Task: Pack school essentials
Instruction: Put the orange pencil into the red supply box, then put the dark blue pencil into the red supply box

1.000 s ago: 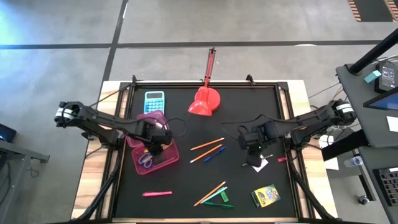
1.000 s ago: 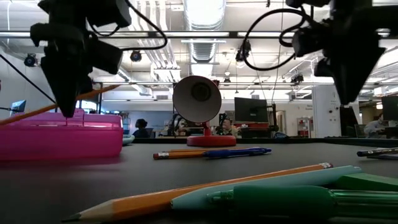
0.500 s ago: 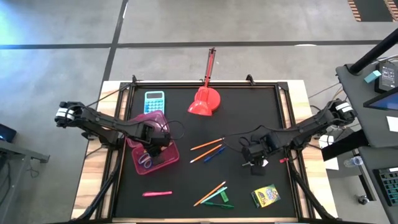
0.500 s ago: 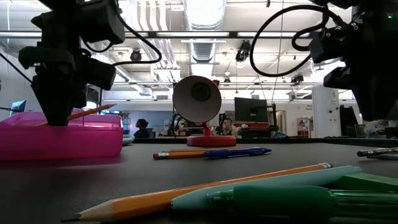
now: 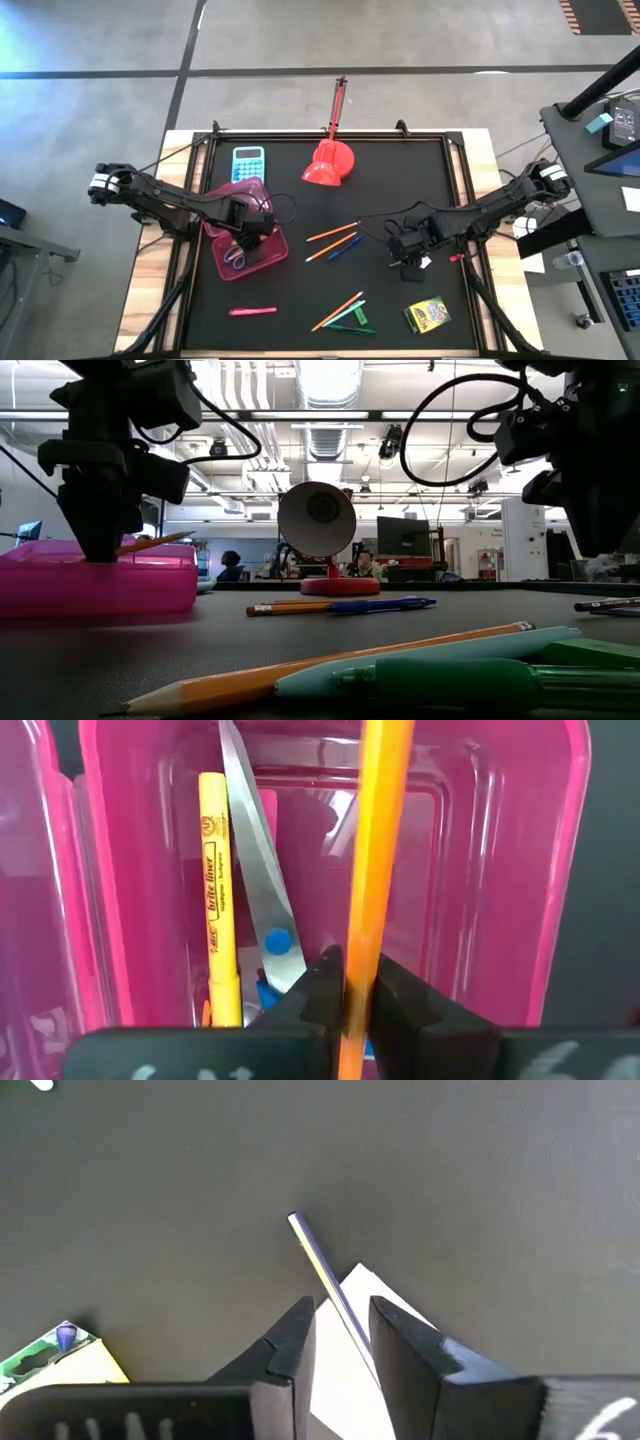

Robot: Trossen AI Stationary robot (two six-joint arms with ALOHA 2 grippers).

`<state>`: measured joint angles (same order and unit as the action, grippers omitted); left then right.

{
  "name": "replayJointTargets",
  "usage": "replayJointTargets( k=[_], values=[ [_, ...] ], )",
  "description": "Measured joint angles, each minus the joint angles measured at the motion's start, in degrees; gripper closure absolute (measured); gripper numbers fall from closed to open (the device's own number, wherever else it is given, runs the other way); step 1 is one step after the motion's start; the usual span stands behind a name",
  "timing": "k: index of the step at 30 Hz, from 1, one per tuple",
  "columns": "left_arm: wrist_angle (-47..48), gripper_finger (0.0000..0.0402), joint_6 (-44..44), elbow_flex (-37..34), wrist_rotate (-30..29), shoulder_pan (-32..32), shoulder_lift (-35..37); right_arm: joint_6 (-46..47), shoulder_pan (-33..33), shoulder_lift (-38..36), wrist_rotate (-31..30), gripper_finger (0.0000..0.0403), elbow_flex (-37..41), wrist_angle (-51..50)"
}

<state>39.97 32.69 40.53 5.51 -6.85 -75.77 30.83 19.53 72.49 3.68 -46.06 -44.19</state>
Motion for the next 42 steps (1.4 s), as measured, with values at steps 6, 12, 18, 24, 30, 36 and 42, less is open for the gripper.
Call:
replayJointTargets(
  k=[6,12,18,24,30,36,42],
  values=[
    [0.62,0.0361,0.05,0.00,1.60,-0.02,0.01,2.67,0.11,0.00,1.33,0.0319,0.26,-0.11],
    [2.60,0.0360,0.04,-0.02,1.69,-0.02,0.02,3.15,0.11,0.02,1.34,0.0325,0.37,-0.14],
    [3.08,0.0360,0.04,0.18,3.18,-0.02,0.08,3.26,0.13,0.02,6.04,0.0297,0.37,-0.15],
    [3.02,0.0360,0.17,2.60,3.81,-0.02,0.66,2.24,0.13,0.02,6.82,0.0257,0.43,-0.43],
    [2.62,0.0360,1.66,7.29,4.17,-0.02,1.16,-1.25,0.13,0.02,3.00,0.0244,1.98,-0.10],
    [2.38,0.0360,4.45,11.61,4.47,-0.02,2.01,-4.80,0.19,0.02,1.25,0.0263,4.74,4.52],
    [2.45,0.0360,5.99,14.08,4.43,-0.02,3.15,-5.41,0.35,0.04,0.77,0.0272,6.88,10.23]
  ],
)
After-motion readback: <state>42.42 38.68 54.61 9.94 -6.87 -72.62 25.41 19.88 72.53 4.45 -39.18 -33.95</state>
